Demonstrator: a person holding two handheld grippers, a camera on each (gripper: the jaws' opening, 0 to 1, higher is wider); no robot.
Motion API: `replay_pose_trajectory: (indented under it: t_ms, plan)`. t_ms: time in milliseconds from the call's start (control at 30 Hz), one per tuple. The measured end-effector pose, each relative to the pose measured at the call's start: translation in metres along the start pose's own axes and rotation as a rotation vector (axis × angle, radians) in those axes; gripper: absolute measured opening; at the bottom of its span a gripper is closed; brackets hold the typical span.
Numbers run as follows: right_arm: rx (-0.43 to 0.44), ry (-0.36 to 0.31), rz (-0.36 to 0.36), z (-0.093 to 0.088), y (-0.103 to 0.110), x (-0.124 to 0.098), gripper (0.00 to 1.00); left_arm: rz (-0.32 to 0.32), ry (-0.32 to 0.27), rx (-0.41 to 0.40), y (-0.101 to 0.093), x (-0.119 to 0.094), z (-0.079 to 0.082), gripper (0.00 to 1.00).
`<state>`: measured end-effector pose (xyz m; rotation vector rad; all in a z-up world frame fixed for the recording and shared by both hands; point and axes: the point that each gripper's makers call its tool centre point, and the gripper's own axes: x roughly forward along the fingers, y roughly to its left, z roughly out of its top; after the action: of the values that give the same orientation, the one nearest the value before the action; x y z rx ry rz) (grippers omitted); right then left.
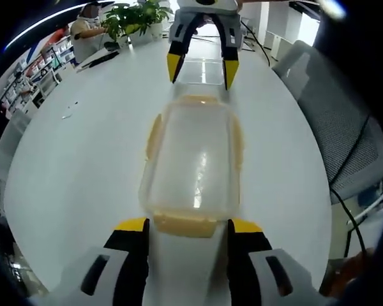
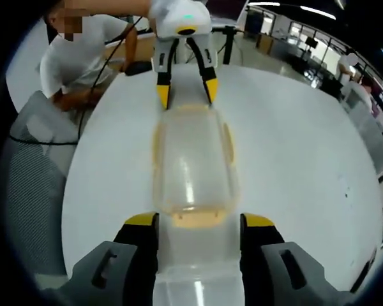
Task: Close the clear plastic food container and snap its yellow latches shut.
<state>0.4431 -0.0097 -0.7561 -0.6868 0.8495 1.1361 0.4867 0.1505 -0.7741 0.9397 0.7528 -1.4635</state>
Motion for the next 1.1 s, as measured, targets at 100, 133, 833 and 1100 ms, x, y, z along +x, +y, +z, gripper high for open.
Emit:
replay_pose_trajectory:
  t_ms: [100, 133, 833, 1100]
  plan:
    - [-0.017, 0.016, 0.004, 0.0, 0.0, 0.003, 0.47, -0.006, 0.004, 0.004, -0.001, 0.001, -0.001, 0.42]
    - [-0.024, 0.023, 0.006, -0.001, 0.0, 0.004, 0.47, -0.01, 0.005, 0.005, -0.001, 0.002, -0.002, 0.42]
    - [-0.1, 0.144, 0.02, -0.013, -0.004, 0.025, 0.46, -0.051, -0.013, 0.003, 0.001, 0.01, -0.001, 0.37]
    - [-0.053, 0.143, 0.039, -0.015, -0.007, 0.025, 0.46, -0.053, -0.026, 0.0, 0.001, 0.01, 0.0, 0.34]
